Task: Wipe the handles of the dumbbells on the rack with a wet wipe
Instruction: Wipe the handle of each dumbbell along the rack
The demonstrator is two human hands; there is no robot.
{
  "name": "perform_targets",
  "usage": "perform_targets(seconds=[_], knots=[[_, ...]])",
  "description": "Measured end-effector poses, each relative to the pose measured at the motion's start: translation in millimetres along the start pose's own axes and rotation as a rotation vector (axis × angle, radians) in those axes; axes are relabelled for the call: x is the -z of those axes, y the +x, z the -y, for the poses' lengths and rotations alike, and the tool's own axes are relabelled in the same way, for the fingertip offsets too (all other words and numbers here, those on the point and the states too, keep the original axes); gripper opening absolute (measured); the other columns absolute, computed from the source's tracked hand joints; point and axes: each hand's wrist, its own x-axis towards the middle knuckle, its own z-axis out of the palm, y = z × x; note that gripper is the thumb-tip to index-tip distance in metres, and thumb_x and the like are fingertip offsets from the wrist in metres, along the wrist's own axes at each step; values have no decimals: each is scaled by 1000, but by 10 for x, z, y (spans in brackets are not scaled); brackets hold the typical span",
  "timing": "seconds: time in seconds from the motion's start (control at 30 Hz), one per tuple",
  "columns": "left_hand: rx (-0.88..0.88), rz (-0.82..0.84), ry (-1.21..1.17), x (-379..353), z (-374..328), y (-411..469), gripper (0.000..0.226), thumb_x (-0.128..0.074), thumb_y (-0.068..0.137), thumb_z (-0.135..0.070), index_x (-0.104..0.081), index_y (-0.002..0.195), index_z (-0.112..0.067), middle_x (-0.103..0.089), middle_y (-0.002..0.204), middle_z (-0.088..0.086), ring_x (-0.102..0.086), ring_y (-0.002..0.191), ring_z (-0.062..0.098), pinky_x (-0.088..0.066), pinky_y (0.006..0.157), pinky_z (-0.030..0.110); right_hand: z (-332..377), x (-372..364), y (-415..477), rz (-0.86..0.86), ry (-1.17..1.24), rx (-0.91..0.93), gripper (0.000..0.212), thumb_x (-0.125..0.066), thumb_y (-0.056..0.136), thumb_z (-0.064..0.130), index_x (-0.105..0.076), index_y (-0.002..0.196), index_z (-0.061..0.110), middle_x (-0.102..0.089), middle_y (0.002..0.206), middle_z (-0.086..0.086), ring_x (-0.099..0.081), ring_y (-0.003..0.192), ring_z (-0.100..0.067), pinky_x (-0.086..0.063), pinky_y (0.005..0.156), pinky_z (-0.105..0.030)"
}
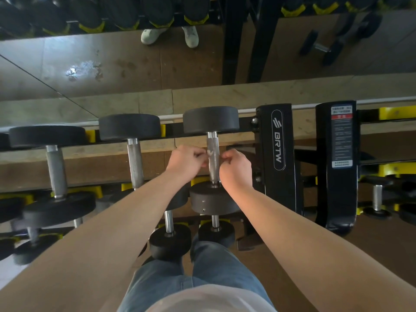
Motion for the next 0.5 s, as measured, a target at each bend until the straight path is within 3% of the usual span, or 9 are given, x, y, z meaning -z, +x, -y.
perform_targets(seconds=[0.1,0.17,0.27,0.33,0.4,0.5], knots=[[104,-80,-210,-47,-18,28,24,-71,95,-34,-77,115,-21,-75,99,-6,-69,93,9,-54,83,28,-11,-10,14,1,-8,16,22,-51,96,10,-68,107,19,-63,108,2,-62,91,-10,-51,71,-21],[190,-129,-355,-86,-13,33,33,-77,90,-38,-74,118,-20,-73,105,-4,-68,97,13,-51,77,26,-20,-16,18,-4,2,19,18,-52,97,12,-67,103,20,-64,106,2,-63,91,-10,-55,74,-24],[246,-184,-436,-91,-17,63,27,-80,87,-37,-70,109,-25,-73,98,-2,-68,92,13,-56,88,34,-27,-19,24,-15,3,25,17,-52,97,14,-66,101,23,-64,104,4,-63,91,-11,-59,80,-30],[268,-228,-418,-68,2,80,21,-80,87,-39,-69,102,-30,-73,101,-3,-68,96,14,-54,97,38,-34,-18,26,-16,7,30,17,-53,98,14,-67,103,21,-65,105,4,-64,92,-11,-58,78,-28],[247,-226,-337,-60,39,79,23,-78,89,-39,-73,108,-28,-73,112,-3,-67,108,18,-53,102,40,-40,-15,25,-24,17,48,17,-54,99,15,-67,107,20,-66,107,3,-63,94,-10,-55,77,-23],[167,-167,-241,-99,34,58,25,-70,96,-36,-76,117,-23,-74,116,-6,-65,111,16,-53,95,32,-45,-13,18,-38,36,75,18,-53,100,16,-69,109,19,-66,107,3,-63,94,-9,-55,80,-24]])
